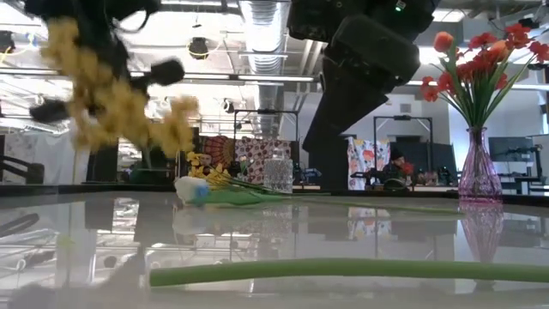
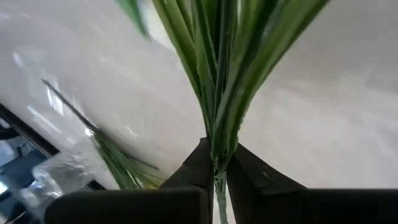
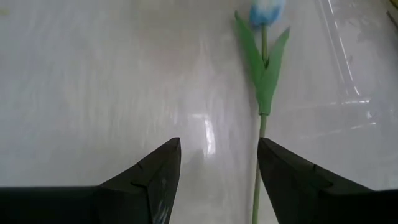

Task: Sort flowers into vase by color
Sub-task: Put the bottom yellow flowers into the transparent vase

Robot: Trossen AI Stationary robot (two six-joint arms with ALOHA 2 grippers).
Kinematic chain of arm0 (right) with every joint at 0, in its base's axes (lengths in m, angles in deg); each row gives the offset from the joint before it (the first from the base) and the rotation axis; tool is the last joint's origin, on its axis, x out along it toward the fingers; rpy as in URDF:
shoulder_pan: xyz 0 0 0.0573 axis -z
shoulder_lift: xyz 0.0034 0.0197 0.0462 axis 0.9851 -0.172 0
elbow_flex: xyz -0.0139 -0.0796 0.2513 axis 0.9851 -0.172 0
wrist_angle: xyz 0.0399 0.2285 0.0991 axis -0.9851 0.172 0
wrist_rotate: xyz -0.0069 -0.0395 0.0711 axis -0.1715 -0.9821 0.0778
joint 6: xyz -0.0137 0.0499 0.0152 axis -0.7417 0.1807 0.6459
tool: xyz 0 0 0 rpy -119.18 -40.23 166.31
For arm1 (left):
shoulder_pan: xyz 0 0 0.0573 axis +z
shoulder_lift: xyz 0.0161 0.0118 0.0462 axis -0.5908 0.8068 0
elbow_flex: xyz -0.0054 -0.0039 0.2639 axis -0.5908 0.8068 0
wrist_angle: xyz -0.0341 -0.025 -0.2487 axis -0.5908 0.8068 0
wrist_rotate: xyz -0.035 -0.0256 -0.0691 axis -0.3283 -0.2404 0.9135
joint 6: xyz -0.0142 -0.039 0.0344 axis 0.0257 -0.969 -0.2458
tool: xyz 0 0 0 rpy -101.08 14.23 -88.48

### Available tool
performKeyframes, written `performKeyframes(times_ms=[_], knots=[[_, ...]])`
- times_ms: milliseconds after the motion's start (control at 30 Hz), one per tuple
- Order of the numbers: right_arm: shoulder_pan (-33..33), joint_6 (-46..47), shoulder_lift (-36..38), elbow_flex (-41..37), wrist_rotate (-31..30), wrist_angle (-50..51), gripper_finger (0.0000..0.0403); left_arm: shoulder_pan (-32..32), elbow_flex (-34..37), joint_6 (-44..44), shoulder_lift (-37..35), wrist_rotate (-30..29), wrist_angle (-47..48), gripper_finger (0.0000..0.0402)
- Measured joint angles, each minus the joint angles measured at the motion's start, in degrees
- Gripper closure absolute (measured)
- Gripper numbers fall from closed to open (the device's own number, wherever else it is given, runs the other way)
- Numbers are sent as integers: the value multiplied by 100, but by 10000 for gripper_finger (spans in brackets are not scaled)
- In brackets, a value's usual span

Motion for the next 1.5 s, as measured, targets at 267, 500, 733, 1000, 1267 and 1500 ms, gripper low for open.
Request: performKeyframes(times_ms=[267,500,733,1000,1267,1500], knots=[[-27,143,0,-2,-2,140,163,488,-779,-1461,-644,1910,-982,390],[21,279,118,-2,-27,449,163,2093,-244,-3076,-541,3070,-4254,390],[10,289,556,-23,-94,784,163,3633,9,-4842,565,2847,-7271,390],[28,432,1141,-517,-213,832,163,4348,-571,-5732,2027,3790,-7768,390],[63,731,1579,-1137,-350,750,163,4350,-1015,-5552,2364,3868,-7759,390],[147,714,1832,-1377,-347,516,163,4367,-1022,-5279,2367,3584,-7463,390]])
